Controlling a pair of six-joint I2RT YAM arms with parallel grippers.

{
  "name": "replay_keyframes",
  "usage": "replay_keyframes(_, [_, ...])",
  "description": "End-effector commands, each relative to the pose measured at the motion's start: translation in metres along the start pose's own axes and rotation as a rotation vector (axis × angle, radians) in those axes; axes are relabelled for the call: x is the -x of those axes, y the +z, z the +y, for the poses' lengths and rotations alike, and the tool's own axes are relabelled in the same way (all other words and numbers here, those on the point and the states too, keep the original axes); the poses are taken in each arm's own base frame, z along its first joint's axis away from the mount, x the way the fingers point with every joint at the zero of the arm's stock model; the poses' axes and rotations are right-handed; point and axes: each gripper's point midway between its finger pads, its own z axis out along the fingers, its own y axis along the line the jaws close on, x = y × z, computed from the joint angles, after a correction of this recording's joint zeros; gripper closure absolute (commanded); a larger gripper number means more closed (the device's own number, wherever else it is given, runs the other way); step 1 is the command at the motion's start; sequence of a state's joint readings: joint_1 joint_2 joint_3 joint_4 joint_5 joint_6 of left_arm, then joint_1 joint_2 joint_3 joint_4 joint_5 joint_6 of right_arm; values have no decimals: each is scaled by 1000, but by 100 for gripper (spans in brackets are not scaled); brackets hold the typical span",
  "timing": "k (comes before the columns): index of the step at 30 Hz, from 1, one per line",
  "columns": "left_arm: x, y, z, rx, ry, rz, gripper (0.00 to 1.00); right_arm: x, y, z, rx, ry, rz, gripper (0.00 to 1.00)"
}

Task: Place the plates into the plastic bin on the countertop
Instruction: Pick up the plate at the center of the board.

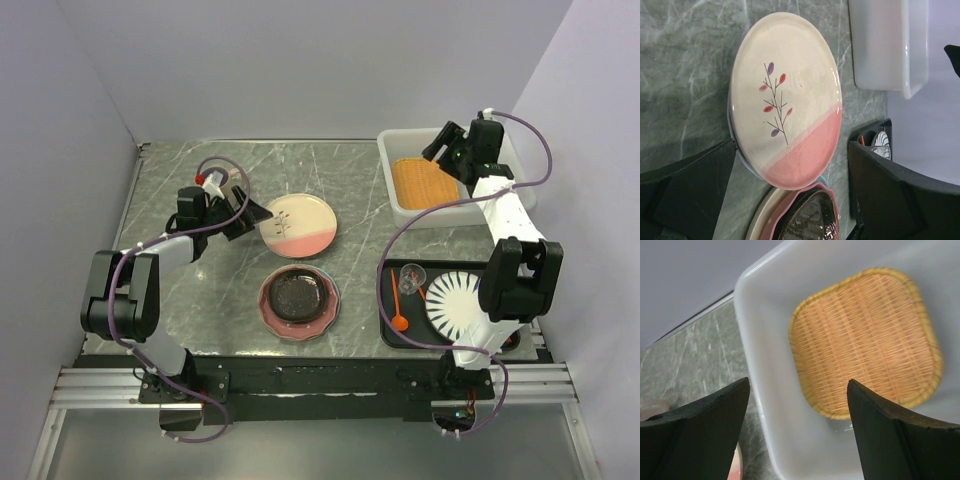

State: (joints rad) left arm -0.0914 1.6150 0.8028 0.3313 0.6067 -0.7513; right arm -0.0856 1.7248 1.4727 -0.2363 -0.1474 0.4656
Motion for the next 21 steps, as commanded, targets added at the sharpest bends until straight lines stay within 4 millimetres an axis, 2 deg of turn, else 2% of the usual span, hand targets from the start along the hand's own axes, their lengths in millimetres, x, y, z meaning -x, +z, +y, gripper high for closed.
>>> replay_keyframes(1, [12,4,-3,4,42,-31,1,28,-27,43,127,-52,-98,15])
replay_keyframes(8, [9,12,7,18,27,-20,5,17,-47,82,252,-77,-85,15])
replay_keyframes(11, [1,19,18,25,8,9,10,-10,-51,112,336,-94,-18,15])
replay_keyframes(14, [-1,24,22,27,3,20,16,-35,-52,130,388,-100,42,15])
replay_keyframes(15, [-3,26,25,32,-2,28,16,-41,-51,132,394,-95,61,15])
replay_keyframes(19, [-6,30,29,28,-10,37,28,-78,-44,144,441,-84,157,15])
replay_keyframes(21, [-8,32,32,28,-16,42,31,-96,-42,148,457,-83,205,15])
